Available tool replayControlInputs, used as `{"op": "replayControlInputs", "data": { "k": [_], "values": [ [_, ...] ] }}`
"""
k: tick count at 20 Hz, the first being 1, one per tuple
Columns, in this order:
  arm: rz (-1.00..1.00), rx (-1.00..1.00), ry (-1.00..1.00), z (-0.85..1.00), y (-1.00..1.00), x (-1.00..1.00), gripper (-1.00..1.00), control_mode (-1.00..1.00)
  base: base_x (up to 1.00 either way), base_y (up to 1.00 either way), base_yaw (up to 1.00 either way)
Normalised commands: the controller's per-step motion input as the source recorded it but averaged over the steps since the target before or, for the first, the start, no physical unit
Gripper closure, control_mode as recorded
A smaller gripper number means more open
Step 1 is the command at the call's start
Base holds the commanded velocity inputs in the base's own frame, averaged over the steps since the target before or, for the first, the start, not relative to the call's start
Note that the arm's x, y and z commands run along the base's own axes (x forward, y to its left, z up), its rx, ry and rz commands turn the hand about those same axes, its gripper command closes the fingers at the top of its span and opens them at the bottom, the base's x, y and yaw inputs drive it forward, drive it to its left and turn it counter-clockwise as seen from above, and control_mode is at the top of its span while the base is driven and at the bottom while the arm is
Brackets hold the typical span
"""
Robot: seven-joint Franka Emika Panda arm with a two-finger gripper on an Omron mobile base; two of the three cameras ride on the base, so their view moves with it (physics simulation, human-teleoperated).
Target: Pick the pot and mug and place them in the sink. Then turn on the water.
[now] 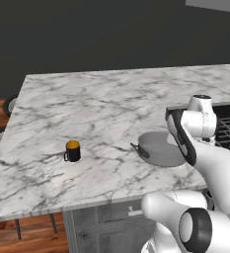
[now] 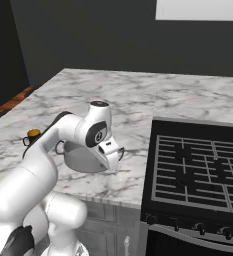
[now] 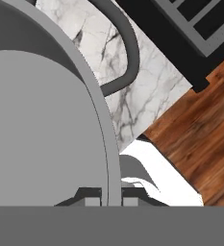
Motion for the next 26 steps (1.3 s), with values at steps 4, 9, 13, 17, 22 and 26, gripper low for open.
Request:
{"op": "replayControlInputs", "data": {
  "k": [4, 9, 13, 17, 22, 26],
  "values": [
    [0.0, 0.0, 0.0, 0.1, 0.0, -0.07, 1.0, -1.0, 0.0, 0.0, 0.0],
    [0.0, 0.0, 0.0, 0.0, 0.0, 0.0, 1.0, -1.0, 0.0, 0.0, 0.0],
    [0.0, 0.0, 0.0, 0.0, 0.0, 0.0, 1.0, -1.0, 0.0, 0.0, 0.0],
    [0.0, 0.0, 0.0, 0.0, 0.0, 0.0, 1.0, -1.0, 0.0, 0.0, 0.0],
    [0.0, 0.0, -0.01, 0.0, 0.0, -0.49, 1.0, -1.0, 0.0, 0.0, 0.0],
    [0.0, 0.05, -0.12, -0.06, -0.08, -1.0, 1.0, -1.0, 0.0, 0.0, 0.0]
  ]
}}
